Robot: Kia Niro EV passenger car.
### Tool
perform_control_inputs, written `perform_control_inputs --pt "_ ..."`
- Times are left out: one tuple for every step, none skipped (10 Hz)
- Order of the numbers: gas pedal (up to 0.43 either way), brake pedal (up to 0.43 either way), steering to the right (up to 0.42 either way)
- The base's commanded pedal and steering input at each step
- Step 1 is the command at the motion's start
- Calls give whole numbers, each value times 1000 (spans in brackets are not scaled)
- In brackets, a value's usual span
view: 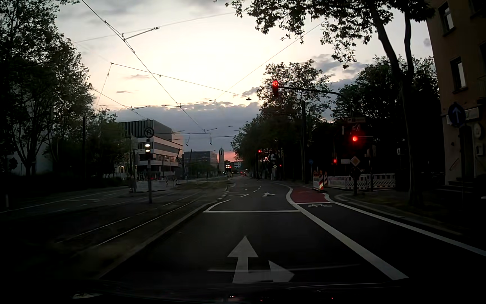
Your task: Follow the waypoints while adhering to traffic rules and regulations
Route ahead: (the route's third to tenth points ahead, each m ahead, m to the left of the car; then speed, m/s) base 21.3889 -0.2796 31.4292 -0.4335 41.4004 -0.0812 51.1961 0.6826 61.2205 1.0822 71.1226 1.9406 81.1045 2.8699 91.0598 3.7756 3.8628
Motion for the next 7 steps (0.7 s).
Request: perform_control_inputs --pt "0 0 0" --pt "0 6 0" --pt "0 30 0" --pt "0 67 0" --pt "0 98 0" --pt "0 122 0" --pt "0 146 0"
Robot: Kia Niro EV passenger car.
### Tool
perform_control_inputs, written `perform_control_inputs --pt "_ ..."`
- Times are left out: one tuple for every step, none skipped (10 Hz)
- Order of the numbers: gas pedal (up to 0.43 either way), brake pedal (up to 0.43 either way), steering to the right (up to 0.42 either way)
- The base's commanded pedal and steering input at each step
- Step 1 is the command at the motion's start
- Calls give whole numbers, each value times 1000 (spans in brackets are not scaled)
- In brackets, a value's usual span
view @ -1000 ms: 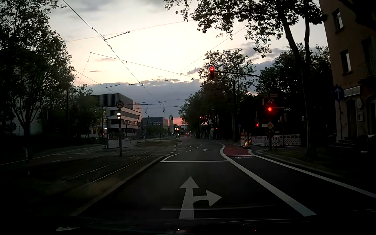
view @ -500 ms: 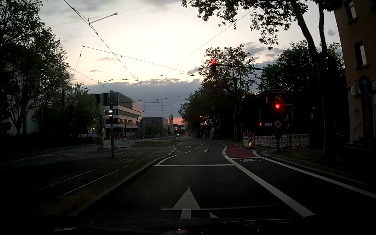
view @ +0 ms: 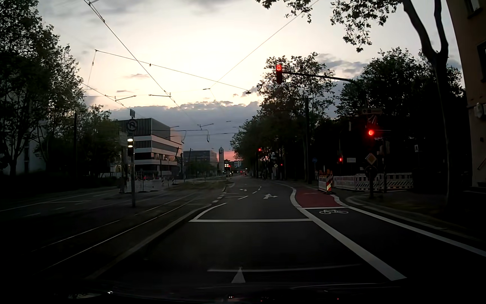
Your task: Follow the waypoints while adhering to traffic rules and regulations
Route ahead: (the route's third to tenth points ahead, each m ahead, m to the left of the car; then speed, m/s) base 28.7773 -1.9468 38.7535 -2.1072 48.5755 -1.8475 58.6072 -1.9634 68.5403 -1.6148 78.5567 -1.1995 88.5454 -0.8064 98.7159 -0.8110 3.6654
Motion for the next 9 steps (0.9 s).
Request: perform_control_inputs --pt "0 165 0" --pt "0 177 0" --pt "0 183 -1" --pt "0 195 0" --pt "0 201 0" --pt "0 207 0" --pt "0 213 0" --pt "0 213 -1" --pt "0 220 0"
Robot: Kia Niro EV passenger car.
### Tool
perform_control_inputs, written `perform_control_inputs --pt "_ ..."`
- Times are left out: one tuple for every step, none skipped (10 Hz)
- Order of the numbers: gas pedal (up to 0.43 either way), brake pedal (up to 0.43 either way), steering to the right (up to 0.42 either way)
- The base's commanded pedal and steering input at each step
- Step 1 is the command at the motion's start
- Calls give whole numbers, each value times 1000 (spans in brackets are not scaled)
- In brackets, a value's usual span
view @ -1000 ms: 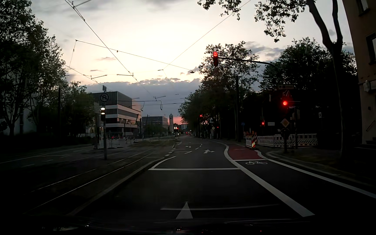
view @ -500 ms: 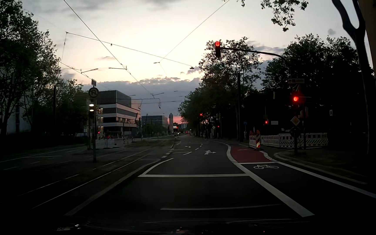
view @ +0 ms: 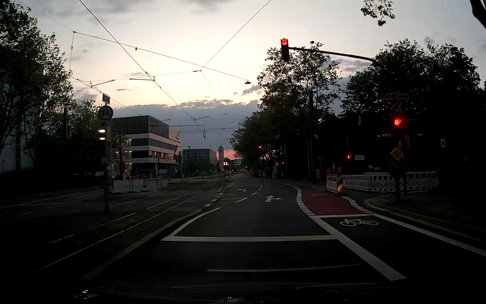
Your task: Follow the waypoints while adhering to traffic rules and regulations
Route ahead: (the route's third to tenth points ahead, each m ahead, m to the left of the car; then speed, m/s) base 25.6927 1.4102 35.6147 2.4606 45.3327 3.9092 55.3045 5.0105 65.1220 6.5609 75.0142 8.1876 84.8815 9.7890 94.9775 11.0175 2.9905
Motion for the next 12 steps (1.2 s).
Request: perform_control_inputs --pt "0 226 -1" --pt "0 232 0" --pt "0 232 -1" --pt "0 232 0" --pt "0 238 0" --pt "0 238 -1" --pt "0 238 -1" --pt "0 232 -1" --pt "0 244 0" --pt "0 244 0" --pt "0 244 -1" --pt "0 244 -1"
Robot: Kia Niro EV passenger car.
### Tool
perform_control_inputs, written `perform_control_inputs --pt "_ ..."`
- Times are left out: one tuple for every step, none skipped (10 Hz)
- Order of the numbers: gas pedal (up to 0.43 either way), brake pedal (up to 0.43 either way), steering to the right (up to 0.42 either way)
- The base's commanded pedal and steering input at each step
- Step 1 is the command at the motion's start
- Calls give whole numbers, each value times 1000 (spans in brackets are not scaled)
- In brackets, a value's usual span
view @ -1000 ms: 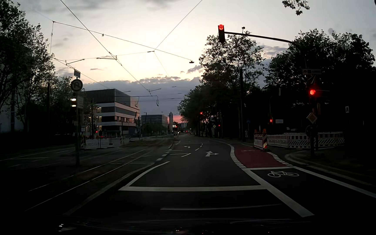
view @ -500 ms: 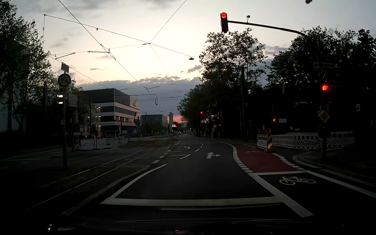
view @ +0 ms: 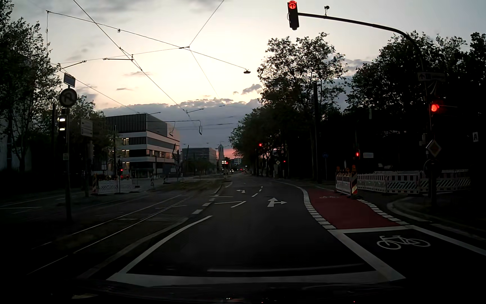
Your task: Follow the waypoints while adhering to traffic rules and regulations
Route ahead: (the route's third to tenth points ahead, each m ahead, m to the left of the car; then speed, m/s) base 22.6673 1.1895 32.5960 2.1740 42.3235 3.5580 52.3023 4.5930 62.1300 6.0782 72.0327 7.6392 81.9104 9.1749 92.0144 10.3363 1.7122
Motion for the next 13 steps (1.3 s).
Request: perform_control_inputs --pt "0 238 -1" --pt "0 238 -1" --pt "0 232 -1" --pt "0 220 -1" --pt "0 201 0" --pt "0 201 2" --pt "0 207 4" --pt "0 207 6" --pt "0 207 8" --pt "0 213 11" --pt "0 220 14" --pt "0 213 15" --pt "0 220 18"
